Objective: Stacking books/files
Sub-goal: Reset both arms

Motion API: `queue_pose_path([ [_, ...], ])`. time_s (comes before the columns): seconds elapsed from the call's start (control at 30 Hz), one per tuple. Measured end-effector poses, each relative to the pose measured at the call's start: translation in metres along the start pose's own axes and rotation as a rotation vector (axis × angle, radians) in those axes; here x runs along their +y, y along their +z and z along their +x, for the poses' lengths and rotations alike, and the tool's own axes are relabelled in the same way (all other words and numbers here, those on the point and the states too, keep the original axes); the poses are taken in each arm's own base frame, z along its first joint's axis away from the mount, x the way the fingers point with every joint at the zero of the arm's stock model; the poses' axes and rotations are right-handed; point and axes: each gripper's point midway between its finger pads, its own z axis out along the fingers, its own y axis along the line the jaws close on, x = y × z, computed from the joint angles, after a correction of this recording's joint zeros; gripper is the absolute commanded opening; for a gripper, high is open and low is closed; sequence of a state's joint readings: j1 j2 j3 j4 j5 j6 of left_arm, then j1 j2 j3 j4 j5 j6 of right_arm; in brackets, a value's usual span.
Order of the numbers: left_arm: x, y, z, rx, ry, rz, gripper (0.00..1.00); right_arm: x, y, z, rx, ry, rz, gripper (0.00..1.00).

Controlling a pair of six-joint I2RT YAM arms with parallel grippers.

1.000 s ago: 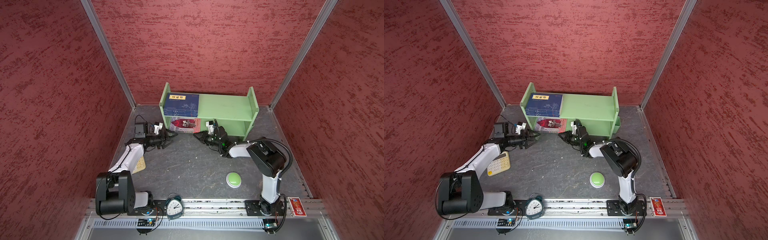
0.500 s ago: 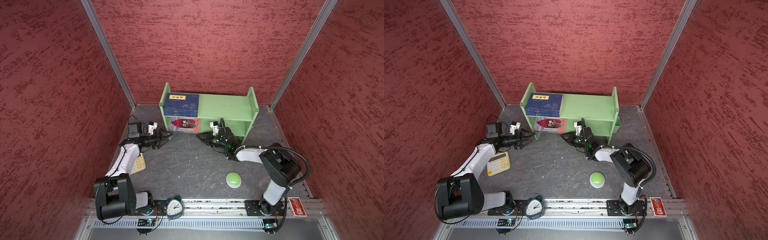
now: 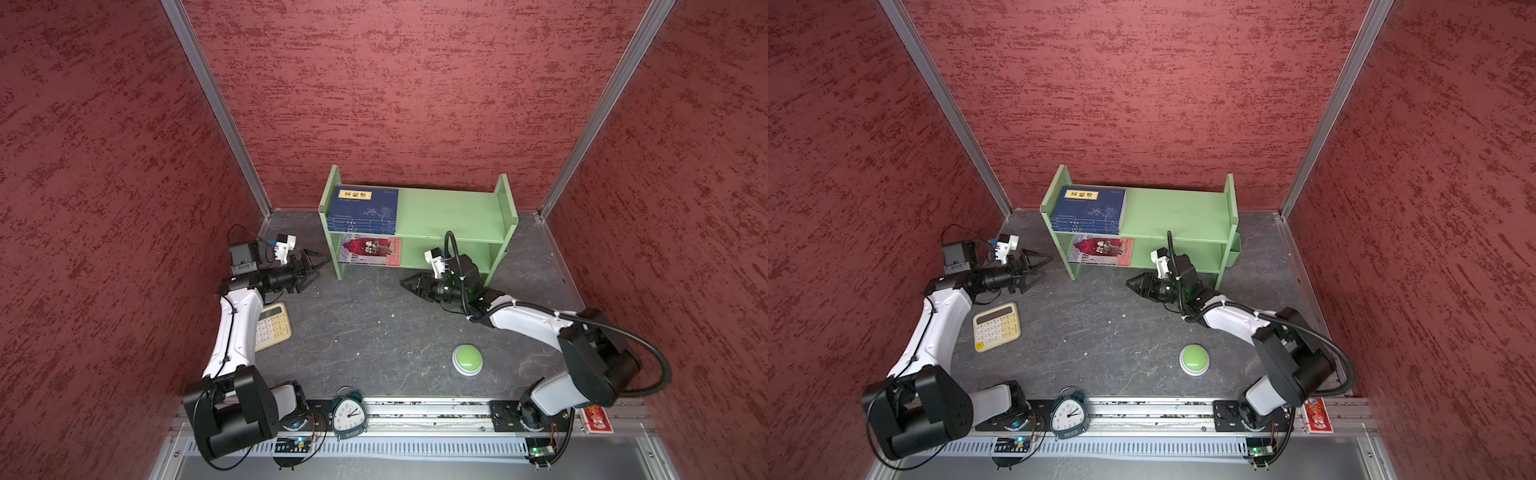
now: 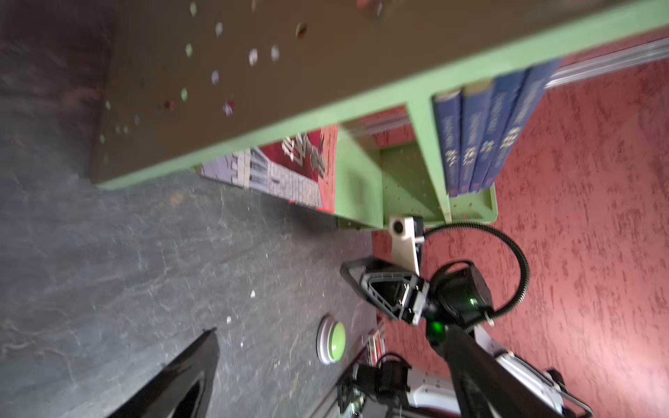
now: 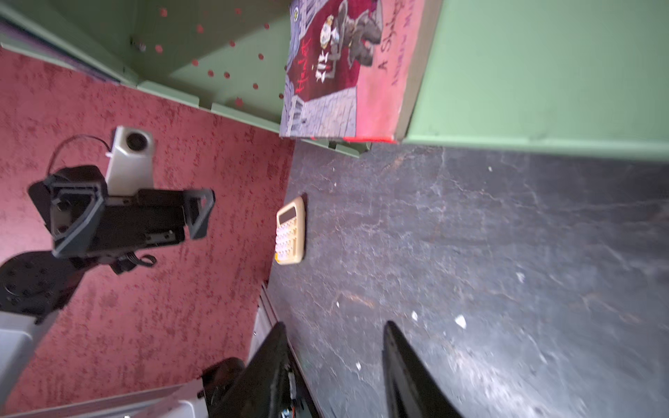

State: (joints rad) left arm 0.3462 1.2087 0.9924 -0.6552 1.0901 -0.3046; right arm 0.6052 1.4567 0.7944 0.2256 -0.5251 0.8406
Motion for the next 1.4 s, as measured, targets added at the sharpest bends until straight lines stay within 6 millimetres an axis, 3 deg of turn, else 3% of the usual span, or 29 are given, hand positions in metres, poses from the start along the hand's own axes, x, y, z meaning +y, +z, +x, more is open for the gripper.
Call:
queue_pose_path([
  [0.13,0.006,-0.02,-0.018,-0.102,0.044,-0.067,0.99,0.029,-0.041,-0.007,-0.038,-0.149,0.057,0.71],
  [0.23,0.018,-0.031,-0.029,-0.178,0.078,-0.128,0.99,0.058,-0.081,-0.029,-0.145,-0.268,0.121,0.79],
  [0.37,0.037,-0.036,-0.029,-0.242,0.117,-0.188,1.0,0.083,-0.141,-0.06,-0.351,-0.38,0.235,0.91],
  [0.43,0.044,-0.035,-0.026,-0.263,0.145,-0.201,0.99,0.088,-0.167,-0.07,-0.451,-0.409,0.29,0.99],
  [0.6,0.063,-0.031,-0.027,-0.311,0.231,-0.223,0.99,0.078,-0.223,-0.098,-0.683,-0.413,0.469,0.99],
  [0.83,0.101,-0.015,-0.032,-0.339,0.299,-0.243,0.99,0.028,-0.283,-0.145,-0.897,-0.395,0.773,0.99],
  [0.93,0.121,-0.007,-0.033,-0.35,0.314,-0.257,0.99,-0.004,-0.305,-0.153,-0.981,-0.386,0.86,0.99],
  [1.1,0.148,0.004,-0.033,-0.376,0.345,-0.287,0.99,-0.083,-0.323,-0.143,-1.04,-0.342,0.993,0.99],
  [1.23,0.161,0.006,-0.036,-0.421,0.382,-0.314,1.0,-0.155,-0.325,-0.118,-1.017,-0.273,1.088,0.99],
  [1.4,0.166,0.003,-0.046,-0.485,0.426,-0.336,0.99,-0.204,-0.317,-0.096,-0.983,-0.259,1.132,0.99],
])
